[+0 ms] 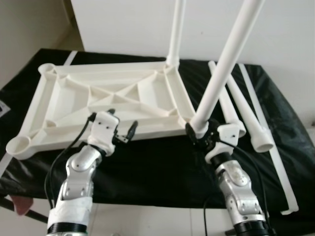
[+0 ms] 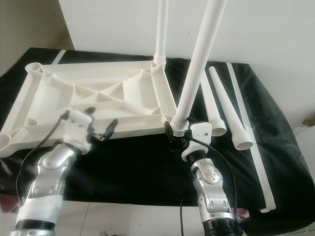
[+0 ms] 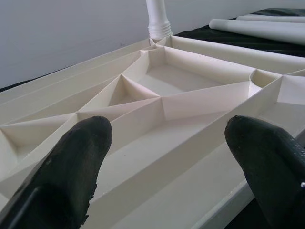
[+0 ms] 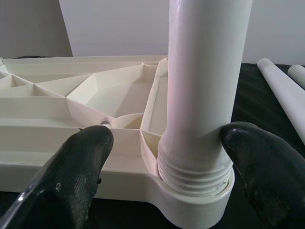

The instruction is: Building children table

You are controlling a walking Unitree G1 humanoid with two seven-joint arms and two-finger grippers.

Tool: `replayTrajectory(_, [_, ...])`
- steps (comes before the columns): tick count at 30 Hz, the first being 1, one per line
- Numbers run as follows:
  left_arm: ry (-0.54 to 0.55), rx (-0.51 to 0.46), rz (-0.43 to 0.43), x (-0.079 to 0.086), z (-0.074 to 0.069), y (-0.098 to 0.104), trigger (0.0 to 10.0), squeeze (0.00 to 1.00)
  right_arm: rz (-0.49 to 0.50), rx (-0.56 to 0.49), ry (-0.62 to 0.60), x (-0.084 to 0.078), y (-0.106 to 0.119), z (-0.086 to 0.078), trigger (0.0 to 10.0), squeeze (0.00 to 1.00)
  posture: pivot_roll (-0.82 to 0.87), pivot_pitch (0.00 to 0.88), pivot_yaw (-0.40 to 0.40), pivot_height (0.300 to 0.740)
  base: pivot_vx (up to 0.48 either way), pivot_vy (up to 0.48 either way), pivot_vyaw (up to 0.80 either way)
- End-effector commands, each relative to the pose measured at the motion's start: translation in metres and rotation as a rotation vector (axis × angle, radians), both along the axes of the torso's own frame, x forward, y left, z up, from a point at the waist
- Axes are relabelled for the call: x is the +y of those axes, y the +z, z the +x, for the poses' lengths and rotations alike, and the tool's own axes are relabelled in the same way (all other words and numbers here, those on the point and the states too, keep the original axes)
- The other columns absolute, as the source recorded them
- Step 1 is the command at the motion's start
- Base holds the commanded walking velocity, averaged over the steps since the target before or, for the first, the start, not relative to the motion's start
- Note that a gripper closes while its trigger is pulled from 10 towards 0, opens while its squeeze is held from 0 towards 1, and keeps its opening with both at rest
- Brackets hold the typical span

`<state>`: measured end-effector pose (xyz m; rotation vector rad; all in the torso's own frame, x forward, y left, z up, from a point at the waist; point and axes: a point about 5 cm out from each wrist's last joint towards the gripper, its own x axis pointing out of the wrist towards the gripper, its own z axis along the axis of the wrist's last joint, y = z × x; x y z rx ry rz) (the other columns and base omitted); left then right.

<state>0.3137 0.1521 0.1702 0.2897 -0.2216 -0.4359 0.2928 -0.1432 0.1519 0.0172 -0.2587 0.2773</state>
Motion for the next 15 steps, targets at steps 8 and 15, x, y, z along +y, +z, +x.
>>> replayTrajectory(8, [0.114, -0.008, -0.028, 0.0065, -0.0005, -0.0021, 10.0, 0.0, -0.004, 0.016, 0.002, -0.0011, -0.0011, 0.0002, 10.0, 0.0, -0.03, 0.137, -0.026, 0.74, 0.0, 0.0, 0.0])
replayTrajectory(15, [0.113, -0.006, -0.033, 0.006, -0.0004, -0.0024, 10.0, 0.0, -0.008, 0.016, 0.0, -0.0023, -0.0007, 0.0003, 10.0, 0.0, -0.03, 0.137, -0.028, 0.74, 0.0, 0.0, 0.0])
